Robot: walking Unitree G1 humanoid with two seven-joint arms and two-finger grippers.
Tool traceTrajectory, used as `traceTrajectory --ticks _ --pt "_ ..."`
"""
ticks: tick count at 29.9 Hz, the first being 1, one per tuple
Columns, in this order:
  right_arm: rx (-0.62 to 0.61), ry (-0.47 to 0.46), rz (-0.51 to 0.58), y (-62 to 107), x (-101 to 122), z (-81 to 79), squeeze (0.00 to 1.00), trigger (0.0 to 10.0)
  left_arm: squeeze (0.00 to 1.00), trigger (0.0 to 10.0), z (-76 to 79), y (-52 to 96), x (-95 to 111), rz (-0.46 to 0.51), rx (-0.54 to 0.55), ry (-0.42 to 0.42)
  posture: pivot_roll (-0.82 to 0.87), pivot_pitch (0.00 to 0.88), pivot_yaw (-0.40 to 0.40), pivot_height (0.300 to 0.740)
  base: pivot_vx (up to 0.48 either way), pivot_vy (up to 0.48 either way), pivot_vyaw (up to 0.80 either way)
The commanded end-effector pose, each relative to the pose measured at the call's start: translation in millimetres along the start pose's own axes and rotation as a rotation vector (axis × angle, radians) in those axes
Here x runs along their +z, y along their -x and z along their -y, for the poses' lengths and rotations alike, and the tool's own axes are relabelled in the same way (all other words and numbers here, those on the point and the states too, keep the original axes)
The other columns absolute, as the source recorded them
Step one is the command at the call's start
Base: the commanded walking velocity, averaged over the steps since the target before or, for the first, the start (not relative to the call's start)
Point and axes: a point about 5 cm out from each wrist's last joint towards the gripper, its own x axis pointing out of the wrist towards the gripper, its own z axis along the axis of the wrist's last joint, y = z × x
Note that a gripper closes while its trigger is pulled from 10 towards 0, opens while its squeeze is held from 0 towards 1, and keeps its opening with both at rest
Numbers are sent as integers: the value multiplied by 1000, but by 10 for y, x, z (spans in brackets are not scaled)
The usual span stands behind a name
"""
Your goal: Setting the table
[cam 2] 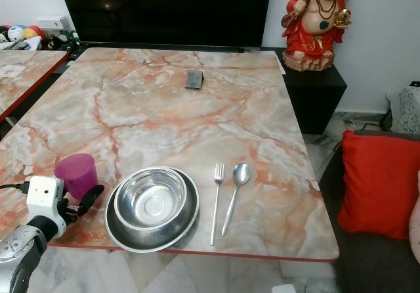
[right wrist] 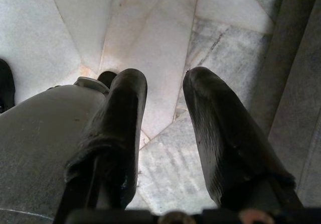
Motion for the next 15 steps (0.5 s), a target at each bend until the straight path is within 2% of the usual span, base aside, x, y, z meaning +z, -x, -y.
traceTrajectory --ticks 1,7,8,11,15 --pt "0 7 -17 7 -40 8 0 10000 0 10000 13 6 -27 -14 -14 5 20 94 -12 740 0 0 0" --pt "0 7 -17 7 -40 8 0 10000 0 10000 13 5 -27 -14 -14 5 20 94 -12 740 0 0 0" --pt "0 7 -17 7 -40 7 0 10000 0 10000 32 4 -54 -23 -18 15 20 96 -12 740 0 0 0" --pt "-1 8 -17 7 -36 11 0 10000 0 10000 115 14 -248 -80 -8 116 14 106 -14 740 0 0 0" --pt "-2 9 -16 7 -37 14 0 10000 0 10000 82 9 -201 -34 38 130 15 105 -14 740 0 0 0"
